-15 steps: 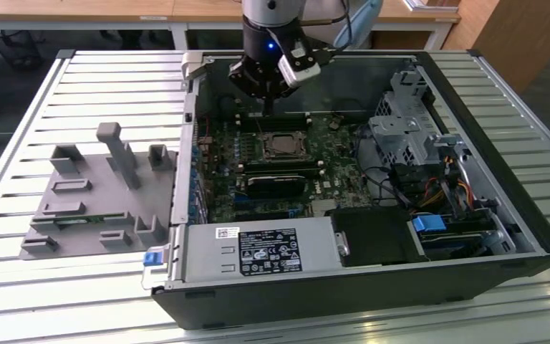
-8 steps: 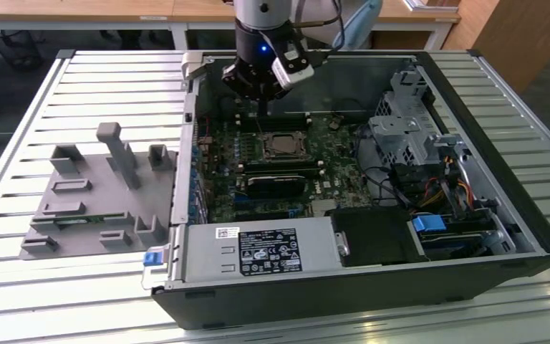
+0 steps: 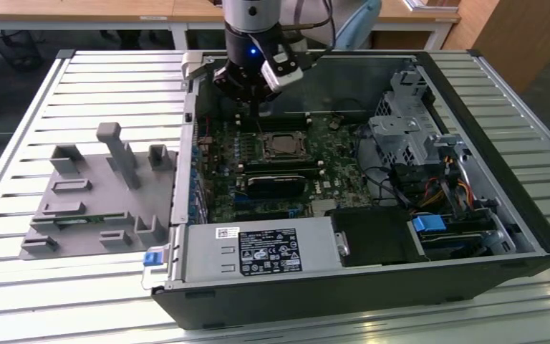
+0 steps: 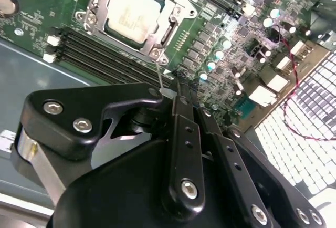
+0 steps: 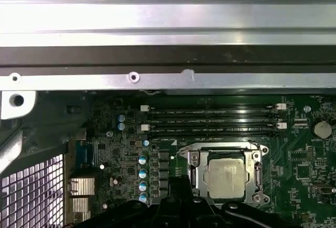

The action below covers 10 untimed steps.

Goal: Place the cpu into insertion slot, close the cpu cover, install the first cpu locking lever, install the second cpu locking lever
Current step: 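Install the first cpu locking lever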

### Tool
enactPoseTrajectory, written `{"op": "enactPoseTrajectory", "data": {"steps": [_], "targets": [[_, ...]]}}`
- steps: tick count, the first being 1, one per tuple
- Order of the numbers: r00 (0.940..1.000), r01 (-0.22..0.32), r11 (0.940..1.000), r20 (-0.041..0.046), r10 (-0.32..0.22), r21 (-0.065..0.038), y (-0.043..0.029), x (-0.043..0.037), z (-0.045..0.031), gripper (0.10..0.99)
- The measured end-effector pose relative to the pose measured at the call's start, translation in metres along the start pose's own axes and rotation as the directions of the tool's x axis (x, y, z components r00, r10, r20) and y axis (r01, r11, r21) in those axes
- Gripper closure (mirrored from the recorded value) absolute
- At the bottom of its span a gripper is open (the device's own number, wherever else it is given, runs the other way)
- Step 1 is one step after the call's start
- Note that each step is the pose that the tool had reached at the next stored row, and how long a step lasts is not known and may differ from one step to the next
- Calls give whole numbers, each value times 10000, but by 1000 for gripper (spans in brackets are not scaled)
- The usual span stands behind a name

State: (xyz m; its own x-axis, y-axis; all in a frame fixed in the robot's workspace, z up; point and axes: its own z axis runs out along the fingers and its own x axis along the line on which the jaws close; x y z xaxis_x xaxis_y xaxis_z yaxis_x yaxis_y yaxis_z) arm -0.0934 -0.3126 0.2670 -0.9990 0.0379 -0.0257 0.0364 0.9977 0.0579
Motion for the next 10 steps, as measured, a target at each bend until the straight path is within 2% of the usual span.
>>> {"op": "enactPoseTrajectory", "data": {"steps": [10], "targets": [[10000,1,10000,0,-1,0,-5,91,32,980]]}}
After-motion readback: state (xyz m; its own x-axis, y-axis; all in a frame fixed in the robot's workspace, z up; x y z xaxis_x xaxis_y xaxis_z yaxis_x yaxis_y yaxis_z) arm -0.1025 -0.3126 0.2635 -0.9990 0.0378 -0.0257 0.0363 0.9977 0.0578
